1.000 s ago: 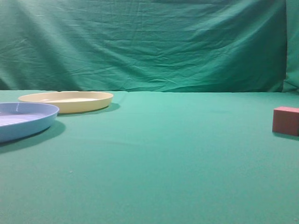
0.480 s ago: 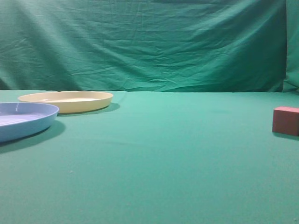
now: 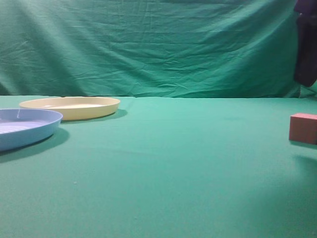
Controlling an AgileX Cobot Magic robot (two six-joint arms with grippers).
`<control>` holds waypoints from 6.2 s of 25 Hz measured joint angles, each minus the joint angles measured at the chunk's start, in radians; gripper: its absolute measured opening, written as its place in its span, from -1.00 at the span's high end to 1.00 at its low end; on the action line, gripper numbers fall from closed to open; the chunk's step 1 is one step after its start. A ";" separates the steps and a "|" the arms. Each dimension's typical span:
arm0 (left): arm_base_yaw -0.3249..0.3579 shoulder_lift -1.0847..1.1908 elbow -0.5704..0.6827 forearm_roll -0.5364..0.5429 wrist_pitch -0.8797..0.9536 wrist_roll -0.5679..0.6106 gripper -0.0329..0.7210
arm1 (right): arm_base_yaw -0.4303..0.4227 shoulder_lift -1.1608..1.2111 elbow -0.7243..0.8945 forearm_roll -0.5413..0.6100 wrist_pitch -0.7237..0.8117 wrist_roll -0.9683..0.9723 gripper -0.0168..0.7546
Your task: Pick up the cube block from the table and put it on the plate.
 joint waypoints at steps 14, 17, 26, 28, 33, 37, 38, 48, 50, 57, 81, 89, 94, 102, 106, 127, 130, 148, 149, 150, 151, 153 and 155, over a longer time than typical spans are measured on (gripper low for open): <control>0.000 0.000 0.000 0.000 0.000 0.000 0.91 | 0.001 0.201 -0.013 0.038 -0.085 -0.021 -0.72; 0.000 0.000 0.000 0.000 0.000 0.000 0.91 | 0.001 0.229 -0.015 0.040 -0.095 -0.050 -0.49; 0.000 0.000 0.000 0.000 0.000 0.000 0.91 | 0.004 0.241 -0.040 0.048 -0.092 -0.096 0.34; 0.000 0.000 0.000 0.000 0.000 0.000 0.91 | 0.004 0.241 -0.093 0.048 -0.062 -0.096 0.34; 0.000 0.000 0.000 0.000 0.000 0.000 0.91 | 0.062 0.271 -0.355 0.048 -0.017 -0.100 0.34; 0.000 0.000 0.000 0.000 0.000 0.000 0.91 | 0.140 0.403 -0.670 0.060 0.087 -0.106 0.34; 0.000 0.000 0.000 0.000 0.000 0.000 0.91 | 0.159 0.452 -0.758 0.067 0.115 -0.115 0.34; 0.000 0.000 0.000 0.000 0.000 0.000 0.91 | 0.382 0.837 -1.270 0.160 0.172 -0.224 0.34; 0.000 0.000 0.000 0.000 0.000 0.000 0.91 | 0.407 0.883 -1.286 0.164 0.129 -0.251 0.34; 0.000 0.000 0.000 0.000 0.000 0.000 0.91 | 0.438 0.976 -1.290 0.204 -0.073 -0.292 0.34; 0.000 0.000 0.000 0.000 0.000 0.000 0.91 | 0.401 0.747 -1.292 0.165 0.118 -0.188 0.56; 0.000 0.000 0.000 0.000 0.000 0.000 0.91 | 0.321 0.480 -1.292 -0.057 0.419 0.126 0.96; 0.000 0.000 0.000 0.000 0.000 0.000 0.91 | 0.321 0.264 -1.208 -0.148 0.495 0.165 0.96; 0.000 0.000 0.000 0.000 0.000 0.000 0.91 | 0.321 -0.168 -0.755 -0.135 0.385 0.163 0.96; 0.000 0.000 0.000 0.000 0.000 0.000 0.91 | 0.321 -0.369 -0.553 -0.135 0.362 0.160 0.96; 0.000 0.000 0.000 0.000 0.000 0.000 0.91 | 0.084 -1.067 0.202 -0.230 0.100 0.295 0.96; 0.000 0.000 0.000 0.000 0.000 0.000 0.91 | -0.029 -1.172 0.345 -0.230 0.027 0.295 0.96; 0.000 0.000 0.000 0.000 0.000 0.000 0.91 | -0.146 -1.485 0.869 -0.232 -0.242 0.295 0.96; 0.000 0.000 0.000 0.000 0.000 0.000 0.91 | -0.146 -1.485 0.869 -0.232 -0.242 0.295 0.96; 0.000 0.000 0.000 0.000 0.000 0.000 0.91 | -0.146 -1.485 0.869 -0.232 -0.242 0.295 0.96; 0.000 0.000 0.000 0.000 0.000 0.000 0.91 | -0.146 -1.485 0.869 -0.232 -0.242 0.295 0.96; 0.000 0.000 0.000 0.000 0.000 0.000 0.91 | -0.146 -1.485 0.869 -0.232 -0.242 0.295 0.96; 0.000 0.000 0.000 0.000 0.000 0.000 0.91 | -0.146 -1.485 0.869 -0.232 -0.242 0.295 0.96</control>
